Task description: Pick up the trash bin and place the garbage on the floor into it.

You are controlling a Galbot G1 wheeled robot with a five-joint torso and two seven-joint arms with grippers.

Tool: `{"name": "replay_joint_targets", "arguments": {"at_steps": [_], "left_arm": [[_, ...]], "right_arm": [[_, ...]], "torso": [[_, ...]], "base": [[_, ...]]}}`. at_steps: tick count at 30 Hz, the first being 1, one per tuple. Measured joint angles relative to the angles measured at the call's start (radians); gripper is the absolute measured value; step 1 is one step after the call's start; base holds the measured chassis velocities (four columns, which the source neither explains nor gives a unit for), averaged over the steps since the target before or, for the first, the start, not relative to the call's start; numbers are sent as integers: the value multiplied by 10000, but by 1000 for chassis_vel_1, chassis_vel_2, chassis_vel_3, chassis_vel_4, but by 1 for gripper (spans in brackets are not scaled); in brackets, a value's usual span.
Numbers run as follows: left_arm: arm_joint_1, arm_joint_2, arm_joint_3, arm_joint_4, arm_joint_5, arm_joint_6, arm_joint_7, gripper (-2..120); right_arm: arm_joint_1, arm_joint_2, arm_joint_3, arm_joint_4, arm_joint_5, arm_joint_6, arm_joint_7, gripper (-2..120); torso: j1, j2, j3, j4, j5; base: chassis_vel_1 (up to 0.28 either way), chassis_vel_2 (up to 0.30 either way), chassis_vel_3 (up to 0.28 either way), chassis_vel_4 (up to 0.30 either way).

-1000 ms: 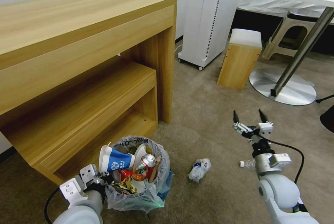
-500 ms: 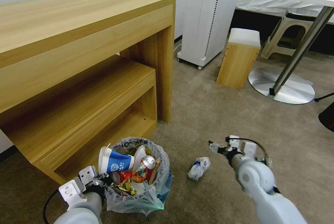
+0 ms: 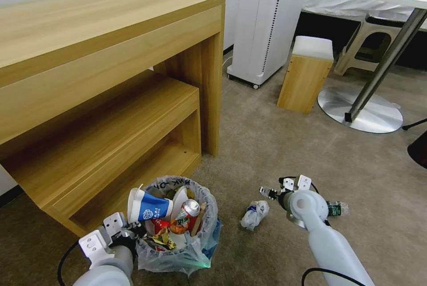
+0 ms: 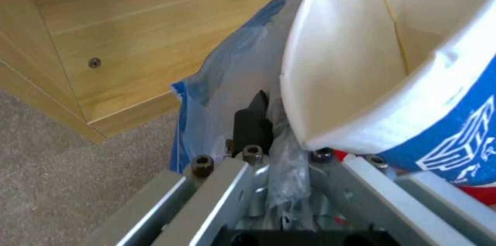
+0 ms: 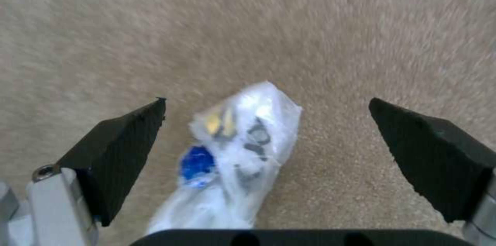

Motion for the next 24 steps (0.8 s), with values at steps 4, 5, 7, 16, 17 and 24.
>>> {"name": "replay_joint_targets", "arguments": {"at_steps": [4, 5, 7, 16, 17, 24], "left_arm": [[6, -52, 63, 2, 94, -16, 0, 1], [13, -63, 76, 2, 108, -18, 0, 1], [26, -64, 73, 2, 121, -28, 0, 1], [-39, -122, 169, 40, 210, -46, 0, 1], [-55, -124, 188, 68, 219, -48, 1, 1], [-110, -110, 192, 177, 230, -93, 8, 1]], "right_arm": [[304, 267, -76, -621, 103, 30, -173, 100], [383, 354, -114, -776, 91, 39, -212, 100], [520, 514, -195, -1035, 4, 51, -319, 100], [683, 944, -533, -1640, -419, 76, -583, 100], [704, 1020, -567, -1803, -580, 81, -638, 100], [699, 1225, -633, -2364, -1312, 88, -999, 99]], "torso": [[0, 1, 0, 1, -1], [0, 0, 0, 1, -2], [0, 0, 0, 1, 0], [-1, 0, 0, 1, 0], [0, 0, 0, 1, -2], [-1, 0, 0, 1, -1]], "base": [[0, 0, 0, 0], [0, 0, 0, 0], [0, 0, 0, 0], [0, 0, 0, 0], [0, 0, 0, 0], [0, 0, 0, 0]]}}
